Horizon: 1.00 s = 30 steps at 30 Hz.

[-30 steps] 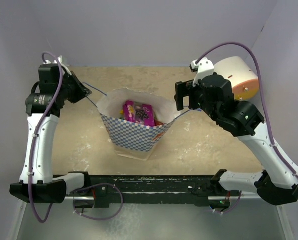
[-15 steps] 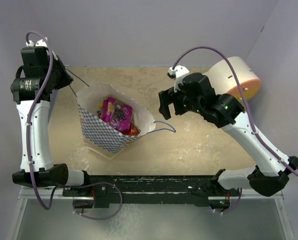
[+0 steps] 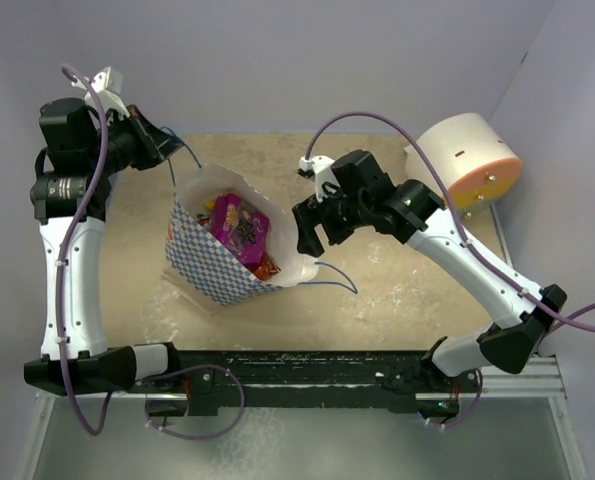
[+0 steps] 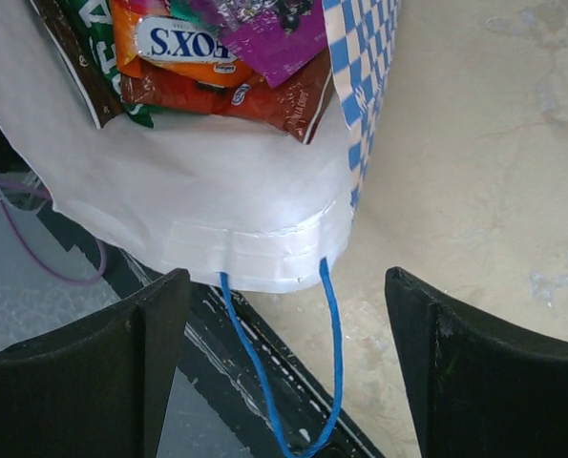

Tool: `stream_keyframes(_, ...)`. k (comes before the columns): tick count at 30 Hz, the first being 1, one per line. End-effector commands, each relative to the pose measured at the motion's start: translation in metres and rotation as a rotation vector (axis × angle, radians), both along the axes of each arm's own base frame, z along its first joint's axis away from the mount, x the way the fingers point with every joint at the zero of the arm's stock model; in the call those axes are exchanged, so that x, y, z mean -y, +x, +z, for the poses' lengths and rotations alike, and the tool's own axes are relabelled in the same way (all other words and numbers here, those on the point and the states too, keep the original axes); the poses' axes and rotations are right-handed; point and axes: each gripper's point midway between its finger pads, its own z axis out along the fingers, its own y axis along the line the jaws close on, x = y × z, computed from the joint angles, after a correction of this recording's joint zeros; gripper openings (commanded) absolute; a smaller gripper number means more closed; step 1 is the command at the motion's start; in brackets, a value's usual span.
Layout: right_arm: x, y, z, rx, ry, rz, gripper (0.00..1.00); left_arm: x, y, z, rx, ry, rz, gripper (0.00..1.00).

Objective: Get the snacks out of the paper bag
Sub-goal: Adjust the paper bag at the center of the board.

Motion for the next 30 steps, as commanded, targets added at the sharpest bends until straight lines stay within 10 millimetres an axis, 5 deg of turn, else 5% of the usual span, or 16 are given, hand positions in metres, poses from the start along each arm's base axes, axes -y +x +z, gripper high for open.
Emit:
stream_keyframes(1, -0.009, -0.008, -0.004, -0.035, 0.020, 0.067, 0.83, 0.050, -0.033, 0.093, 0.358, -0.176, -0.295, 0.00)
stream_keyframes(7, -0.017, -0.006, -0.005, -0.045, 0.026, 0.092, 0.81, 0.067, -0.059, 0.081, 0.343, -0.318, -0.392, 0.00)
stream_keyframes(17, -0.011, 0.007, -0.013, -0.012, -0.028, 0.048, 0.76, 0.074, -0.094, 0.027, 0.183, -0.373, -0.401, 0.00)
stream_keyframes(30, -0.027, 0.011, 0.000, 0.087, 0.019, 0.064, 0.76, 0.083, -0.112, 0.016, 0.118, -0.423, -0.455, 0.00)
